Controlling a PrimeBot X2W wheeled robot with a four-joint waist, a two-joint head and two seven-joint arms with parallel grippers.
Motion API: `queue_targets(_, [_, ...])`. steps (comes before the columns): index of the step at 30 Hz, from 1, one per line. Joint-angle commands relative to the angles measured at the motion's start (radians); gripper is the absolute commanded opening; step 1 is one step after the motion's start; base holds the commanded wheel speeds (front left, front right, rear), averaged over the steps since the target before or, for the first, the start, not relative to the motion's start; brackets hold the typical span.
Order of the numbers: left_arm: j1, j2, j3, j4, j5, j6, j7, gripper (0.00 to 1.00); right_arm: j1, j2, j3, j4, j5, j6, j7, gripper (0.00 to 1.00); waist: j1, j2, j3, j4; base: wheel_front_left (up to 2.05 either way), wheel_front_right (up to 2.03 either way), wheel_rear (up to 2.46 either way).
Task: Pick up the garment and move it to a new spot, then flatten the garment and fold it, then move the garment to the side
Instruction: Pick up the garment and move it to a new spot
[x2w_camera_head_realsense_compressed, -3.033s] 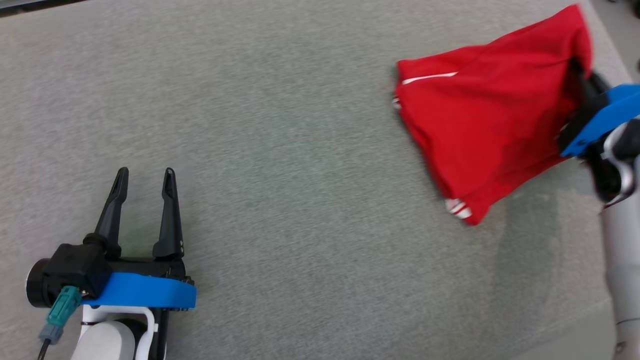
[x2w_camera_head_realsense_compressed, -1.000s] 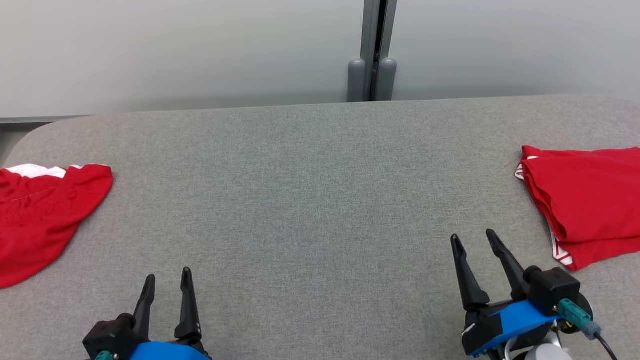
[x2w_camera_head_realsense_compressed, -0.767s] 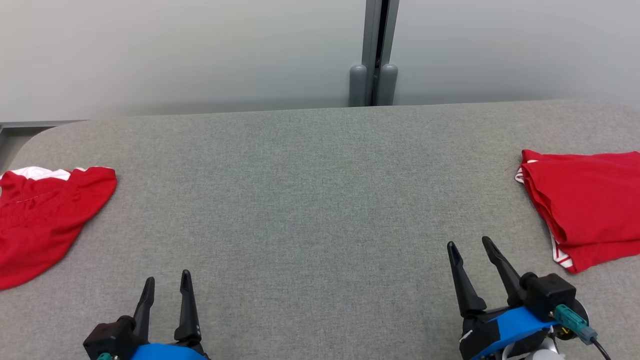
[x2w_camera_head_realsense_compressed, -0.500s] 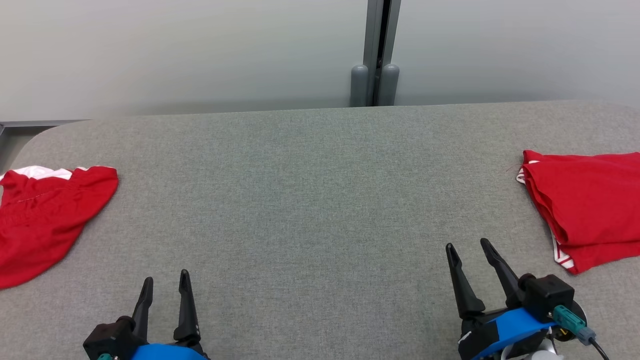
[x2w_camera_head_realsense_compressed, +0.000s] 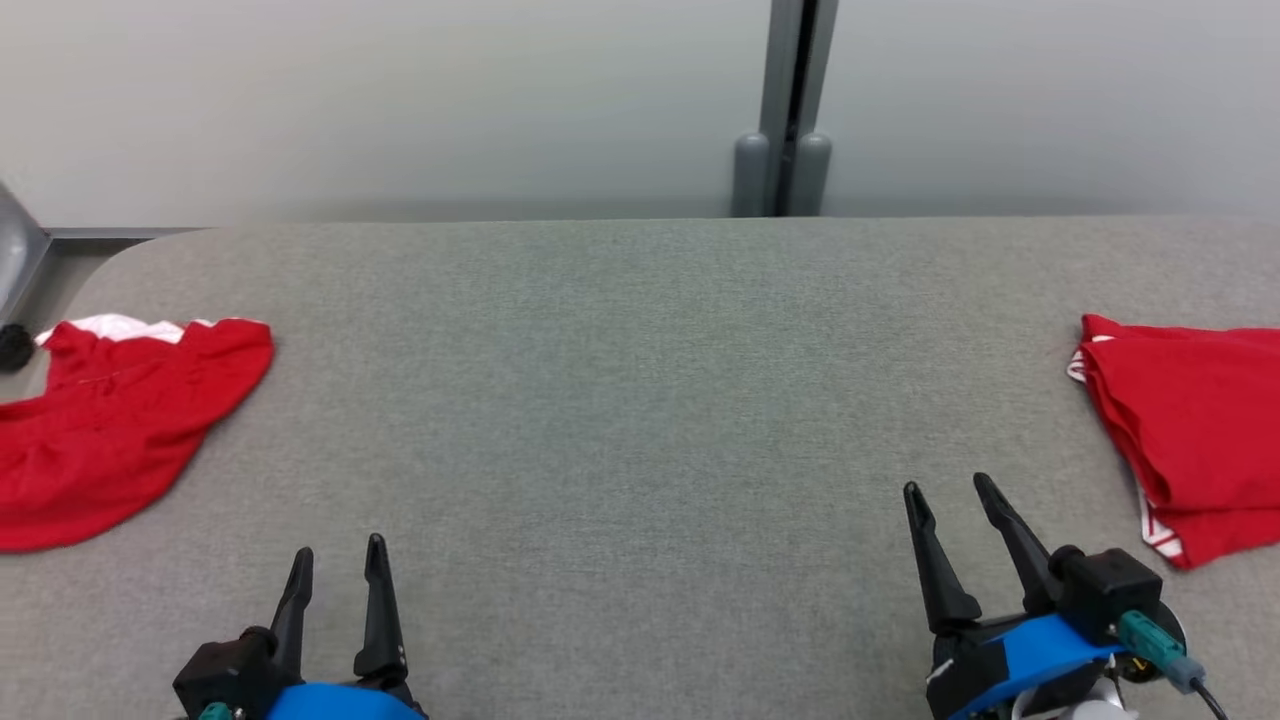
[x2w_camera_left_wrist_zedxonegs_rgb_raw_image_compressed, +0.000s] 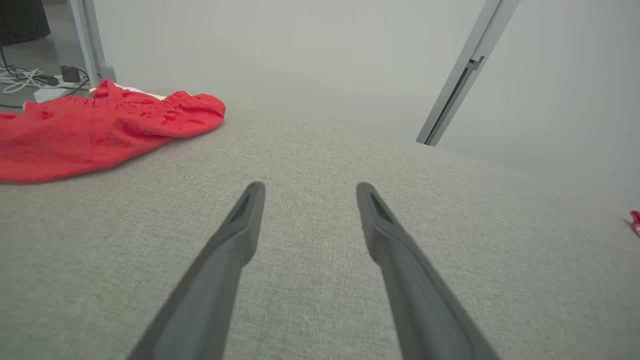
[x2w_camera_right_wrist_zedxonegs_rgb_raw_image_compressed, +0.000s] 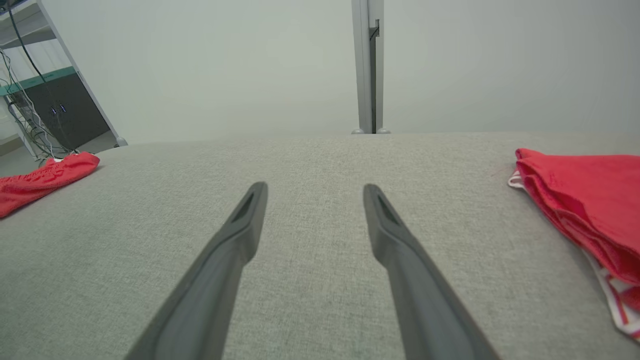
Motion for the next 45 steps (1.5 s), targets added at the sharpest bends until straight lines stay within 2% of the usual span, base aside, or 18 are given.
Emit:
queue_targets(1, [-0.020,0.000,-0.006,-0.002,0.005,0.000,-0.002,1.00,0.014,-0.001,-0.010,-0.008,-0.005,0.000,-0.005,1.00,-0.0001,0.0000,0.006,0.029,0.00,0.00,0.00])
queue_targets(6, [-0.022,0.000,0.002,-0.009,0.004,0.009,-0.006,1.00,0.021,0.000,-0.018,-0.021,-0.021,0.000,0.000,1.00,-0.0001,0.0000,0.003,0.155,0.00,0.00,0.00])
queue_targets(13, [0.008,0.005,0.022,-0.027,-0.006,0.019,-0.010,1.00,0.039,-0.001,-0.024,-0.040,-0.026,0.000,0.016,1.00,-0.0001,0.0000,-0.005,0.372,0.00,0.00,0.00])
queue_targets(19, [0.042,0.016,0.040,-0.055,-0.013,0.035,-0.010,1.00,0.046,-0.001,-0.003,-0.045,-0.018,0.000,0.025,1.00,-0.0001,0.0000,-0.009,0.493,0.00,0.00,0.00])
queue_targets(25, [0.083,0.016,0.073,-0.104,-0.023,0.052,-0.014,1.00,0.011,-0.002,0.043,-0.047,-0.028,0.000,0.040,1.00,-0.0001,0.0000,0.006,0.502,0.00,0.00,0.00])
queue_targets(29, [0.065,0.041,0.087,-0.129,-0.005,0.056,-0.014,1.00,-0.006,-0.002,0.054,-0.056,-0.038,0.000,0.041,1.00,-0.0001,0.0000,0.011,0.500,0.00,0.00,0.00])
queue_targets(33, [-0.002,0.108,0.107,-0.156,0.010,0.048,0.015,1.00,-0.017,-0.002,0.033,-0.085,-0.061,0.000,0.046,1.00,-0.0001,0.0000,0.017,0.493,0.00,0.00,0.00])
queue_targets(38, [-0.176,0.225,0.165,-0.208,0.006,0.023,0.074,1.00,-0.050,-0.002,0.003,-0.156,-0.118,0.000,0.082,1.00,-0.0001,0.0000,0.070,0.446,0.00,0.00,0.00])
queue_targets(43, [-0.436,0.323,0.179,-0.188,-0.018,-0.030,0.176,1.00,-0.084,-0.002,-0.009,-0.233,-0.170,0.000,0.130,1.00,-0.0001,0.0000,0.140,0.382,0.00,0.00,0.00])
queue_targets(45, [-0.544,0.342,0.173,-0.144,-0.041,-0.060,0.216,1.00,-0.093,-0.002,-0.006,-0.261,-0.186,0.000,0.149,1.00,-0.0001,0.0000,0.168,0.352,0.00,0.00,0.00])
